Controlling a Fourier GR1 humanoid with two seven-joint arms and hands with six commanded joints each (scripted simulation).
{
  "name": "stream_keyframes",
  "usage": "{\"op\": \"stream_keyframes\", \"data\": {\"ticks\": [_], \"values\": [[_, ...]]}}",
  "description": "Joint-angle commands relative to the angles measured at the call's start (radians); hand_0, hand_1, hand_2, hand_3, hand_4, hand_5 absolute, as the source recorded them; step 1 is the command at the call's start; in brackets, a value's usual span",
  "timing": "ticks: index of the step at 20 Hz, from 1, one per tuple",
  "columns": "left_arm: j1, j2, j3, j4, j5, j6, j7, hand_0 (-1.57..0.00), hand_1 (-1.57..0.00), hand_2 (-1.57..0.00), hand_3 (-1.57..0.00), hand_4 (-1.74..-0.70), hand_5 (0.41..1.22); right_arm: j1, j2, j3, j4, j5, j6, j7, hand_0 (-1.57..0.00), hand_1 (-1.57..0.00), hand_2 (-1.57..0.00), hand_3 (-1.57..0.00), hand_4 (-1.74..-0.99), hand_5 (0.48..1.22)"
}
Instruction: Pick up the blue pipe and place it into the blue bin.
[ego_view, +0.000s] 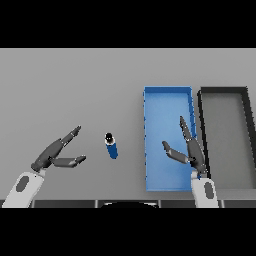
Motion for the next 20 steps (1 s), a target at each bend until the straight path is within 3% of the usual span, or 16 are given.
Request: {"op": "stream_keyframes", "data": {"ticks": [1, 7, 10, 16, 20], "values": [[-0.006, -0.011, -0.022, -0.011, -0.009, -0.006, 0.015, 0.0, 0.0, 0.0, 0.0, -1.08, 0.488, 0.003, -0.002, -0.002, 0.003, -0.004, 0.004, -0.008, 0.0, 0.0, 0.0, 0.0, -1.239, 0.606], [-0.029, -0.098, -0.119, 0.007, -0.081, -0.024, 0.012, 0.0, 0.0, 0.0, 0.0, -1.11, 0.447, 0.018, 0.009, 0.007, -0.013, -0.003, 0.003, -0.015, 0.0, 0.0, 0.0, 0.0, -1.263, 0.617], [-0.059, -0.148, -0.149, 0.035, -0.1, -0.027, 0.027, 0.0, 0.0, 0.0, 0.0, -1.12, 0.446, 0.006, 0.007, -0.004, -0.003, -0.01, 0.001, 0.008, 0.0, 0.0, 0.0, 0.0, -1.272, 0.617], [-0.156, -0.289, -0.185, 0.189, -0.129, -0.028, 0.059, 0.0, 0.0, 0.0, 0.0, -1.12, 0.448, 0.044, 0.01, -0.004, -0.042, -0.019, 0.002, -0.008, 0.0, 0.0, 0.0, 0.0, -1.274, 0.605], [-0.201, -0.342, -0.197, 0.259, -0.184, -0.001, 0.001, 0.0, 0.0, 0.0, 0.0, -1.07, 0.445, 0.049, -0.001, -0.015, -0.038, -0.026, 0.006, -0.003, 0.0, 0.0, 0.0, 0.0, -1.267, 0.598]]}}
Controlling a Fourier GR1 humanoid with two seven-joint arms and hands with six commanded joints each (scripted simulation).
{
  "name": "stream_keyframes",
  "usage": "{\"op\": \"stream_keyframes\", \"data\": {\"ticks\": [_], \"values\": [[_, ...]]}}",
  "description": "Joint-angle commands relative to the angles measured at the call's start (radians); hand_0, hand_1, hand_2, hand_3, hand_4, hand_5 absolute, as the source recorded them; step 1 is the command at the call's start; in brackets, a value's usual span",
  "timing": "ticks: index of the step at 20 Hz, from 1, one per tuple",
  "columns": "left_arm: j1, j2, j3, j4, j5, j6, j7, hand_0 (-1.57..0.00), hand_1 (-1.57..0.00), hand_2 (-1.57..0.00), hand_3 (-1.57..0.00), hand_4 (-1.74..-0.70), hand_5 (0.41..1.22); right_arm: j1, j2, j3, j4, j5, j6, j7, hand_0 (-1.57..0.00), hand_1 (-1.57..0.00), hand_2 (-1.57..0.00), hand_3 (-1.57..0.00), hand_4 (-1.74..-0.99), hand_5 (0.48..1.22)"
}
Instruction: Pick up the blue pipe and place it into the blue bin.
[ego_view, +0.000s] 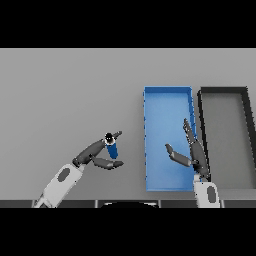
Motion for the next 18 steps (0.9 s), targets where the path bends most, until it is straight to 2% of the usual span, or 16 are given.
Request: {"op": "stream_keyframes", "data": {"ticks": [1, 3, 4, 5, 6, 7, 8, 10, 11, 13, 18], "values": [[-0.016, -0.021, 0.003, 0.026, 0.011, -0.009, -0.014, 0.0, 0.0, 0.0, 0.0, -1.08, 0.459, -0.001, 0.011, 0.011, 0.007, 0.012, -0.005, 0.007, 0.0, 0.0, 0.0, 0.0, -1.264, 0.598], [-0.022, -0.051, 0.008, 0.05, 0.032, -0.019, -0.039, 0.0, 0.0, -0.02, -0.02, -1.11, 0.507, -0.006, 0.014, 0.009, 0.012, 0.016, -0.011, 0.004, 0.0, 0.0, 0.0, 0.0, -1.267, 0.6], [-0.024, -0.075, 0.011, 0.061, 0.041, -0.014, -0.046, 0.0, -0.03, -0.11, -0.1, -1.14, 0.55, 0.0, 0.008, 0.006, 0.002, 0.01, -0.007, 0.007, 0.0, 0.0, 0.0, 0.0, -1.266, 0.601], [-0.039, -0.095, 0.025, 0.093, 0.06, -0.017, -0.042, -0.02, -0.16, -0.29, -0.26, -1.21, 0.607, -0.005, 0.015, 0.015, 0.006, 0.019, -0.01, 0.0, 0.0, 0.0, 0.0, 0.0, -1.261, 0.6], [-0.031, -0.11, 0.034, 0.092, 0.085, -0.019, -0.048, -0.19, -0.35, -0.48, -0.52, -1.25, 0.73, -0.015, 0.013, 0.006, 0.002, 0.012, -0.013, 0.003, 0.0, 0.0, 0.0, 0.0, -1.26, 0.6], [-0.017, -0.118, 0.038, 0.086, 0.094, -0.01, -0.056, -0.44, -0.59, -0.7, -0.72, -1.35, 0.828, -0.023, 0.007, 0.001, 0.006, 0.011, -0.013, 0.008, 0.0, 0.0, 0.0, 0.0, -1.259, 0.602], [-0.01, -0.126, 0.036, 0.076, 0.088, 0.01, -0.054, -0.67, -0.79, -0.87, -0.88, -1.42, 0.906, -0.021, 0.007, 0.002, 0.014, 0.011, -0.01, 0.012, 0.0, 0.0, 0.0, 0.0, -1.259, 0.605], [-0.003, -0.138, 0.039, 0.074, 0.09, 0.01, -0.057, -0.99, -1.07, -1.12, -1.1, -1.53, 1.02, -0.025, 0.003, -0.002, 0.022, 0.004, -0.002, 0.005, 0.0, 0.0, 0.0, 0.0, -1.262, 0.611], [0.003, -0.141, 0.034, 0.069, 0.084, 0.019, -0.071, -1.11, -1.17, -1.21, -1.16, -1.57, 1.06, -0.016, 0.011, 0.009, 0.025, 0.015, -0.005, -0.014, 0.0, 0.0, 0.0, 0.0, -1.259, 0.614], [-0.001, -0.138, 0.018, 0.065, 0.048, 0.05, -0.09, -1.28, -1.31, -1.34, -1.27, -1.63, 1.118, -0.029, 0.001, 0.0, 0.028, 0.008, 0.0, -0.005, 0.0, 0.0, 0.0, 0.0, -1.258, 0.615], [-0.001, -0.147, 0.005, -0.016, 0.055, 0.07, -0.12, -1.47, -1.49, -1.5, -1.4, -1.7, 1.187, -0.022, 0.007, 0.009, 0.03, 0.025, -0.008, -0.003, 0.0, 0.0, 0.0, 0.0, -1.244, 0.623]]}}
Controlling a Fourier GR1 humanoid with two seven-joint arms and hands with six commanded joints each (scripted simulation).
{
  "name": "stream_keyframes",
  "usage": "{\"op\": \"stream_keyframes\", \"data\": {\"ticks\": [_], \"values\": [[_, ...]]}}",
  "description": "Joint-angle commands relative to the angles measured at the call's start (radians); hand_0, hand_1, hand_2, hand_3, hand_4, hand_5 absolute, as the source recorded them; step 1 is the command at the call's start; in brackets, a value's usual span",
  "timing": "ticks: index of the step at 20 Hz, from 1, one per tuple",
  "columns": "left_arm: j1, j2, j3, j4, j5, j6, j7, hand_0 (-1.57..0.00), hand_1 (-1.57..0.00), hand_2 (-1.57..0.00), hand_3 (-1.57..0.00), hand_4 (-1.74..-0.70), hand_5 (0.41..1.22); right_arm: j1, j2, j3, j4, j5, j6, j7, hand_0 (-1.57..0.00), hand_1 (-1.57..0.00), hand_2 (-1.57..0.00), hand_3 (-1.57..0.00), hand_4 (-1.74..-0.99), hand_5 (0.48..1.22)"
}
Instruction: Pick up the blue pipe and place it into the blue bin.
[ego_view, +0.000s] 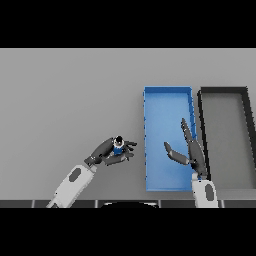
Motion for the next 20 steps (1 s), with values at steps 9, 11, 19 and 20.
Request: {"op": "stream_keyframes", "data": {"ticks": [9, 11, 19, 20], "values": [[-0.068, 0.013, -0.015, -0.17, 0.045, -0.03, 0.101, -1.56, -1.56, -1.56, -1.45, -1.72, 1.216, 0.001, -0.016, -0.012, -0.001, -0.005, 0.005, -0.032, 0.0, 0.0, 0.0, 0.0, -1.215, 0.639], [-0.075, 0.013, -0.024, -0.182, 0.047, -0.042, 0.124, -1.56, -1.56, -1.56, -1.44, -1.73, 1.218, 0.005, -0.016, -0.008, 0.009, 0.013, -0.003, -0.025, 0.0, 0.0, 0.0, 0.0, -1.195, 0.635], [-0.083, 0.014, -0.02, -0.181, 0.045, -0.049, 0.155, -1.57, -1.57, -1.57, -1.44, -1.73, 1.22, -0.01, -0.023, -0.017, 0.026, -0.025, 0.03, -0.02, 0.0, 0.0, 0.0, 0.0, -1.192, 0.628], [-0.079, 0.014, -0.023, -0.188, 0.043, -0.047, 0.153, -1.57, -1.57, -1.57, -1.44, -1.73, 1.22, -0.006, -0.017, -0.01, 0.022, -0.021, 0.03, -0.022, 0.0, 0.0, 0.0, 0.0, -1.209, 0.623]]}}
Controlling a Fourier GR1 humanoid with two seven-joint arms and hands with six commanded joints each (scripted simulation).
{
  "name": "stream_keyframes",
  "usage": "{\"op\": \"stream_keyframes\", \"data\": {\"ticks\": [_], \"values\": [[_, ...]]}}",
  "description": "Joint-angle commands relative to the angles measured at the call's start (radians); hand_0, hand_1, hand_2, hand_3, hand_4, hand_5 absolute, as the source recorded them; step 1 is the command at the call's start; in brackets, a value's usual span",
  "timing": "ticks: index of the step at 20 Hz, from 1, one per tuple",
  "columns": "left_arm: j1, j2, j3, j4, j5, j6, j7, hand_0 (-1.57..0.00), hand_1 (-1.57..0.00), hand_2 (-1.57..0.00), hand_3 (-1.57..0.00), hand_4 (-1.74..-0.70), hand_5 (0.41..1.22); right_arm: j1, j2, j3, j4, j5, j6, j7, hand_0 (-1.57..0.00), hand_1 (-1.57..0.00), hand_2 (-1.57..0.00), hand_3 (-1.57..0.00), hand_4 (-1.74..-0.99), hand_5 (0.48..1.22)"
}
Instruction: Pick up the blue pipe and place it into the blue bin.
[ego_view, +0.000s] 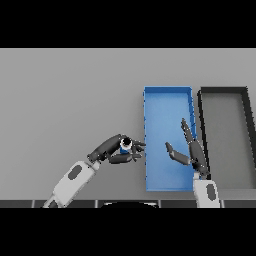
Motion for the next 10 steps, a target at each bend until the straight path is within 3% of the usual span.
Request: {"op": "stream_keyframes", "data": {"ticks": [1, 4, 5, 10], "values": [[0.004, 0.004, -0.002, -0.005, -0.006, 0.003, 0.001, -1.57, -1.57, -1.57, -1.44, -1.73, 1.22, 0.0, 0.005, 0.003, 0.005, 0.004, -0.003, -0.005, 0.0, 0.0, 0.0, 0.0, -1.207, 0.619], [0.008, -0.002, -0.006, -0.004, -0.011, 0.002, -0.003, -1.57, -1.57, -1.57, -1.44, -1.73, 1.221, -0.008, -0.017, -0.012, -0.038, -0.062, 0.045, -0.03, 0.0, 0.0, 0.0, 0.0, -1.195, 0.61], [0.019, 0.008, -0.005, -0.009, -0.01, -0.004, -0.015, -1.57, -1.57, -1.57, -1.44, -1.73, 1.221, -0.014, -0.028, -0.021, -0.058, -0.13, 0.092, -0.017, 0.0, 0.0, 0.0, 0.0, -1.197, 0.604], [0.004, -0.003, 0.003, 0.008, -0.011, -0.009, -0.006, -1.57, -1.57, -1.57, -1.44, -1.73, 1.221, -0.099, -0.146, 0.003, -0.201, -0.335, 0.267, 0.149, 0.0, 0.0, 0.0, 0.0, -1.25, 0.532]]}}
